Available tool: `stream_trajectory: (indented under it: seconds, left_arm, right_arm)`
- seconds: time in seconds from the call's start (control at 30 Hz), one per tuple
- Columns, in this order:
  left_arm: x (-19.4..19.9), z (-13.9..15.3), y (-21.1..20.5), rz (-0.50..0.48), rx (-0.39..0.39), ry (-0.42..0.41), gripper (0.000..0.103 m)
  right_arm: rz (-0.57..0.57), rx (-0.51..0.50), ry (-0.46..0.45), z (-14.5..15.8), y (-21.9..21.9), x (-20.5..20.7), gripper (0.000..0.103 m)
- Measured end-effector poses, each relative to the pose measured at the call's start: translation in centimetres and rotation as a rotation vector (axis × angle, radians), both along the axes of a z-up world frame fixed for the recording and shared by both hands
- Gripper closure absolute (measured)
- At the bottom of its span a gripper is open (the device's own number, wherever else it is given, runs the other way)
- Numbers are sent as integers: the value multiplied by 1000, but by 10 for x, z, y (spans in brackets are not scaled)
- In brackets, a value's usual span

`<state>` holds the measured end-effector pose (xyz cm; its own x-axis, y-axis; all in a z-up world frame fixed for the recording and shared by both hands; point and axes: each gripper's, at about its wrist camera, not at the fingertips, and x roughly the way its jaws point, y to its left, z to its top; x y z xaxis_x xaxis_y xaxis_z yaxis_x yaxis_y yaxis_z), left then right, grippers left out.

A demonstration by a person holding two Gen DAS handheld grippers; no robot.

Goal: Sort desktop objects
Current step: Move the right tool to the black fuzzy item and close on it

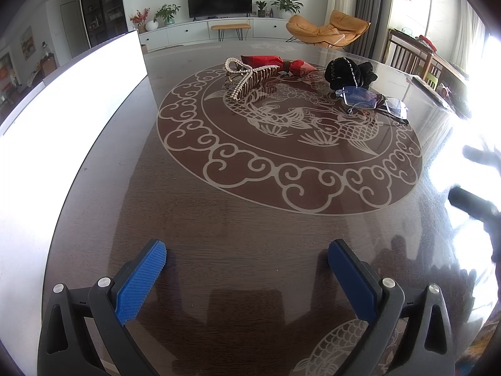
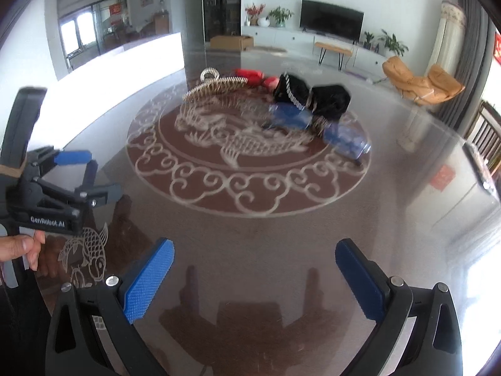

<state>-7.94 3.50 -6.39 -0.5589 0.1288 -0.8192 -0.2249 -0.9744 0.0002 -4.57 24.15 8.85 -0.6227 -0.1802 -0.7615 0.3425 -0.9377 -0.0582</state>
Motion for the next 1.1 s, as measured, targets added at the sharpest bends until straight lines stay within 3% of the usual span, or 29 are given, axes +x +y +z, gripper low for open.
stream_trajectory:
  seconds: [0.1, 0.17, 0.27, 0.37, 0.43, 0.53, 0.67, 0.7, 0.8, 0.97, 1.1]
  left_arm:
    - [0, 0, 0, 0, 0, 0, 0]
    - [0, 0, 0, 0, 0, 0, 0]
    - [0, 1, 0, 0, 2, 0, 0]
    - [0, 1, 0, 0, 1, 0, 0]
    - [0, 1, 0, 0, 1, 1, 0]
    - [0, 1, 0, 0, 1, 1, 0]
    - [0, 1, -1, 0, 2, 1, 0]
    - [0, 1, -1, 0, 2, 1, 0]
    - [0, 1, -1, 0, 2, 1, 0]
    - [0, 1, -1, 0, 2, 1, 0]
    - [0, 1, -1, 0, 2, 1, 0]
  right_arm:
    - [-46, 56, 52, 21, 17, -40, 0]
    - [-149, 49, 47, 28, 37, -81, 0]
    - [-336, -88, -4, 28, 76, -139, 0]
    - [-416, -294, -150, 6, 98, -179, 0]
    - [-362, -408, -191, -3, 90, -190, 0]
    - [-175, -394, -188, -2, 45, -190, 0]
    - [147, -623, -413, -11, -14, -177, 1]
    - [198, -649, -428, -7, -23, -171, 1]
    - [184, -562, -328, 10, -27, -154, 1]
    - [-36, -292, -144, 23, 2, -140, 1]
    - [-132, -210, -129, 18, 35, -148, 1]
